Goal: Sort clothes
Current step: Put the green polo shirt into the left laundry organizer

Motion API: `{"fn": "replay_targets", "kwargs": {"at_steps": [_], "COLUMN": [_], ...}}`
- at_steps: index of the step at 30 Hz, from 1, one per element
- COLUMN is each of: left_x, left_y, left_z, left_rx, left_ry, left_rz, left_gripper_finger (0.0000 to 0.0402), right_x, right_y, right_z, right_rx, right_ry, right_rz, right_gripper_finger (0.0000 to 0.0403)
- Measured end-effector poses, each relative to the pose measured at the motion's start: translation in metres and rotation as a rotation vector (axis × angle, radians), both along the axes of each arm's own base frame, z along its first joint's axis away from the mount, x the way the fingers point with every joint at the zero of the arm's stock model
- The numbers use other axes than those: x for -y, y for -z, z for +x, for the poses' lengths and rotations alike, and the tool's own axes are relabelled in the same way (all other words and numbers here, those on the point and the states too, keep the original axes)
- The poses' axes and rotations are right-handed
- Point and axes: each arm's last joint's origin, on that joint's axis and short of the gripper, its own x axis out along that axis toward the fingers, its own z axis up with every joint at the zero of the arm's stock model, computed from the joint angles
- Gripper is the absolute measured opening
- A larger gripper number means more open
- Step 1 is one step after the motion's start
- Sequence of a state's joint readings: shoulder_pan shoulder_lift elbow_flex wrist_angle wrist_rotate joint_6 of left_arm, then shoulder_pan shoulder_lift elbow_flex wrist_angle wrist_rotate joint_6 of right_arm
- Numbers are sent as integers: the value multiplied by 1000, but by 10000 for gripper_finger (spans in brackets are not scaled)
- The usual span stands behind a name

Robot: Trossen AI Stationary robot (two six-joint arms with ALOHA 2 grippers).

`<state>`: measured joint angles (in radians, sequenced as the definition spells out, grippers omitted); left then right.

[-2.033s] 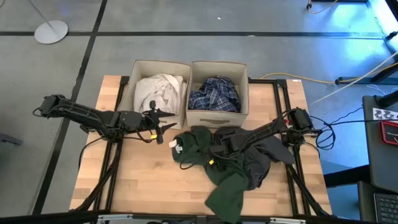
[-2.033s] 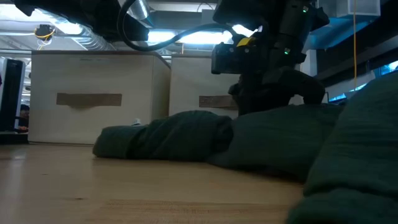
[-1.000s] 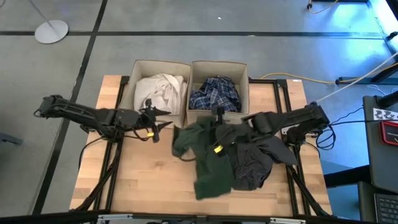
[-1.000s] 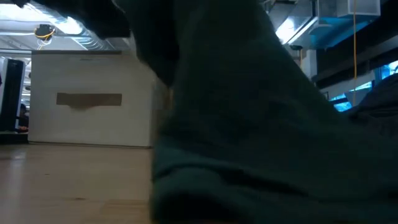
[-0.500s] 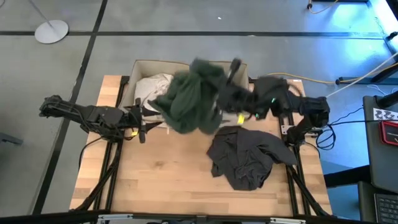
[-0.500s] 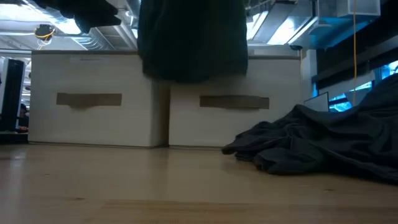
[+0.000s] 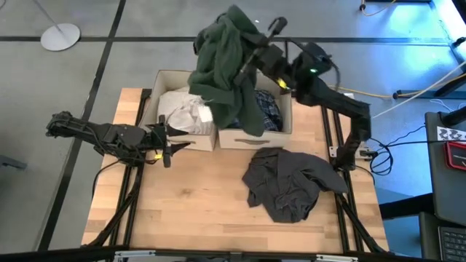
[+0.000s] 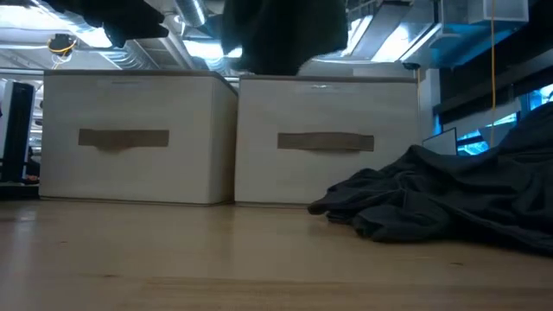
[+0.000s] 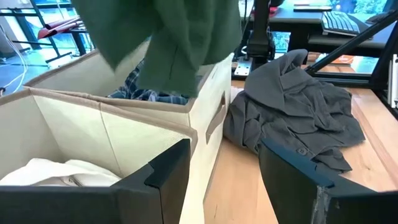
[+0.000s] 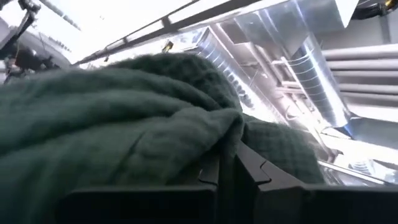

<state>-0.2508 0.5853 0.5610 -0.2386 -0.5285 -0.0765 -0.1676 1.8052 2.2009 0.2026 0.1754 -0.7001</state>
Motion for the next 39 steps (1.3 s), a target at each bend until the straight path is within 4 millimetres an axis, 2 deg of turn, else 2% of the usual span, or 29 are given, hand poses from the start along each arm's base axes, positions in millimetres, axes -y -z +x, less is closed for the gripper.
{"fn": "replay_targets", "kwargs": {"at_steps": [7,12,17,19,25,31,35,39], "left_x": [0,0,0,0,0,0,0,0], "left_y": [0,0,0,0,0,-1,-1,-1], "left_z": [1,1,1,1,1,1,1,1], "left_rx": [-4,-9,-10,-9,-10,-8,-9,-10], "left_ry": [1,6,11,11,13,14,14,13], "left_rz": [6,25,45,47,53,68,69,67], "left_gripper_finger": [180,180,180,180,180,180,180,180], "right_x": [33,39,40,46,70,97,110,111], "right_y": [28,54,59,66,106,147,177,204], "right_z": [38,64,74,79,105,113,120,132], "right_rx": [142,232,261,201,-140,-433,-546,-614], "right_ry": [-149,-239,-280,-273,-162,-20,-18,-108], "right_rz": [-39,-127,-184,-153,69,260,405,519], "right_gripper_finger": [16,16,16,16,17,17,17,17]}}
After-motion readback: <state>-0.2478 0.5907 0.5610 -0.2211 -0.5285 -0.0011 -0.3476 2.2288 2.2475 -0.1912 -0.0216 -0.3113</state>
